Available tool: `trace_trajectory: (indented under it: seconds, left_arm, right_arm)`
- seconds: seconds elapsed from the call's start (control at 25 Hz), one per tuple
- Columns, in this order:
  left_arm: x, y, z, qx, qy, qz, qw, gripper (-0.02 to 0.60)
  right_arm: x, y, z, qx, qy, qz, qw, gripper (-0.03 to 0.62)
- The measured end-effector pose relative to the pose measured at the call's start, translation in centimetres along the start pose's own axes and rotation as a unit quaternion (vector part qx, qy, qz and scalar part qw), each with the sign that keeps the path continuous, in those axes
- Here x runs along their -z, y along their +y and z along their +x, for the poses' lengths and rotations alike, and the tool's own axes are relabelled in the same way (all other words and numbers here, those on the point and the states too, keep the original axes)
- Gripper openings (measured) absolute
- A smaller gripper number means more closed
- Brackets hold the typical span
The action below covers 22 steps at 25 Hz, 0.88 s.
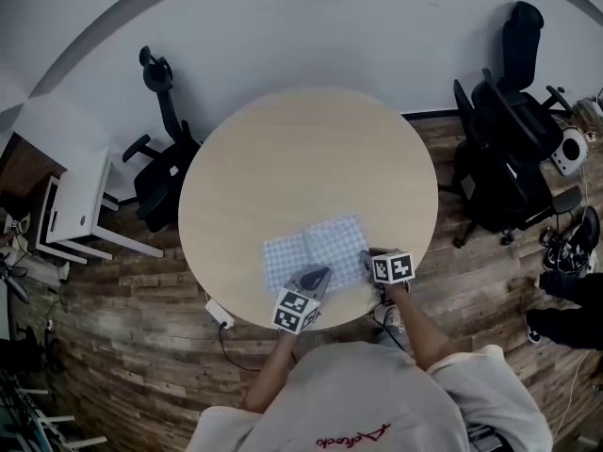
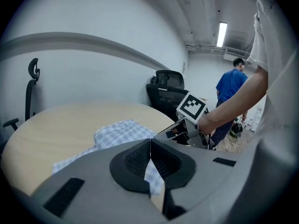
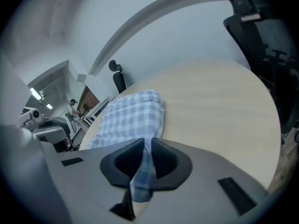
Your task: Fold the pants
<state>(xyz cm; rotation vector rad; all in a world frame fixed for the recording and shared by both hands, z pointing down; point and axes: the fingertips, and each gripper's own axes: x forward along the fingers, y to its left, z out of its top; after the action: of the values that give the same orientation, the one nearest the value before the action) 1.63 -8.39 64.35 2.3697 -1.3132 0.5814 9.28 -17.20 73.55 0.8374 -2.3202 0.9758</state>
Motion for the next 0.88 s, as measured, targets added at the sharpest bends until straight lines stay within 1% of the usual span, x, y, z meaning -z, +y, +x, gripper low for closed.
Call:
trace_trajectory:
  seconds: [0.04, 0.12, 0.24, 0.36, 0.64, 0.76, 0.88]
  left_arm:
    - [-0.1, 0.1, 0.1, -0.002, 0.001, -0.001, 1.0000, 0.032]
    - [-0.5, 0.0, 0.6, -0.001, 0.002, 0.000, 1.0000, 0.032]
    - [-1.3, -0.8, 2.0, 0.010, 0.003, 0.004, 0.9999, 0.032]
    - [-2.1, -2.3, 4.1, 0.031, 0.004, 0.012, 0.9995, 0.032]
    - [-4.2, -6.6, 8.7, 0.085, 0.003, 0.033, 0.9958, 0.032]
    - [-4.6, -8.1, 9.8, 0.100, 0.003, 0.039, 0.9943, 0.032]
    - [-4.7, -8.8, 10.0, 0.104, 0.003, 0.042, 0.9936, 0.032]
  right_arm:
    - [-0.2, 0.1, 0.0, -0.006, -0.003, 0.004, 1.000, 0.064]
    - [-0.7, -0.1, -0.3, -0.010, -0.011, 0.007, 1.000, 0.057]
    - [-1.9, -1.7, -1.3, -0.002, -0.025, 0.008, 1.000, 0.055]
    - [-2.9, -4.6, -3.2, 0.018, -0.034, 0.007, 0.999, 0.055]
    - [-3.8, -12.8, -9.2, 0.090, -0.059, 0.025, 0.994, 0.054]
    - [-3.5, -14.6, -10.8, 0.104, -0.062, 0.030, 0.992, 0.054]
    - [-3.5, -14.9, -11.5, 0.111, -0.064, 0.028, 0.991, 0.054]
